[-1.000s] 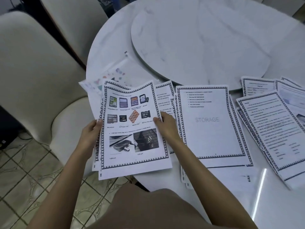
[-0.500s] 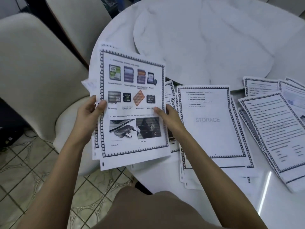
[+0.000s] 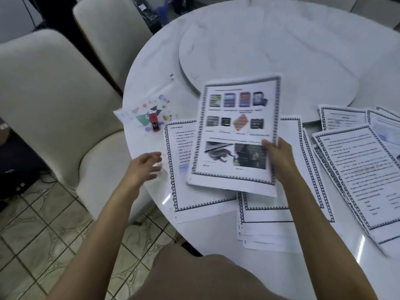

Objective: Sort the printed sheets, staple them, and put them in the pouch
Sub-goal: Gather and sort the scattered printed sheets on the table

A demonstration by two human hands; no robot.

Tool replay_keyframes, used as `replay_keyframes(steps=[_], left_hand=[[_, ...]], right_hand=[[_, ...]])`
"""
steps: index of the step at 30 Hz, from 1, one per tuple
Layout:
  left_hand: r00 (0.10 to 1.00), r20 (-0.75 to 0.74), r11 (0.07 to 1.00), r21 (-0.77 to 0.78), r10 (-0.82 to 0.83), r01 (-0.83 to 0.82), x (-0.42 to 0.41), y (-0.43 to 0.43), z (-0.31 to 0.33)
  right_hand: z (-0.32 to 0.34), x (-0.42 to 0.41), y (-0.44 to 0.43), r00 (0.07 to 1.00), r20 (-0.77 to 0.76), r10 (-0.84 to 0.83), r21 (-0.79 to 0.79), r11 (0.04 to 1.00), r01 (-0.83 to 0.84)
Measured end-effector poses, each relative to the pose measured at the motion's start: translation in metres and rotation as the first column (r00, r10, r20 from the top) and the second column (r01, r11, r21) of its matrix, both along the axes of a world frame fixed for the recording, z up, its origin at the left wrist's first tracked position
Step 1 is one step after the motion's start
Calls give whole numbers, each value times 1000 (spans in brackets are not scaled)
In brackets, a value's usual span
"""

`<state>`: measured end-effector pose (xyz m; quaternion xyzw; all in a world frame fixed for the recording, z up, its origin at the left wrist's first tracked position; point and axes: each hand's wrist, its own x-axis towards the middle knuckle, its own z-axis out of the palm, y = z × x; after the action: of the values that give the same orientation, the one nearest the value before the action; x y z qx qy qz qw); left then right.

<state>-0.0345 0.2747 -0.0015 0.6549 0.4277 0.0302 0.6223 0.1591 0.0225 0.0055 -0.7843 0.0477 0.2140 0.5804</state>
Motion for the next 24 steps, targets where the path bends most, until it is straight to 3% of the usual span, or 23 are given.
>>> replay_keyframes(steps=[7, 15, 18, 24], left_hand=[[995, -91, 999, -15, 47, -49, 0, -21, -13], [978, -188, 996, 28, 88, -85, 7, -47, -22], [984, -167, 994, 98, 68, -52, 7, -56, -22], [978, -92, 944, 293, 185, -151, -4, -39, -12]], right_hand=[[-32, 4, -55, 954, -36, -296, 29, 954, 297], [-45, -7, -52, 950, -62, -304, 24, 952, 306], [-45, -7, -53, 951, -62, -304, 29, 951, 307], [-47, -6, -56, 956, -59, -287, 54, 955, 290]])
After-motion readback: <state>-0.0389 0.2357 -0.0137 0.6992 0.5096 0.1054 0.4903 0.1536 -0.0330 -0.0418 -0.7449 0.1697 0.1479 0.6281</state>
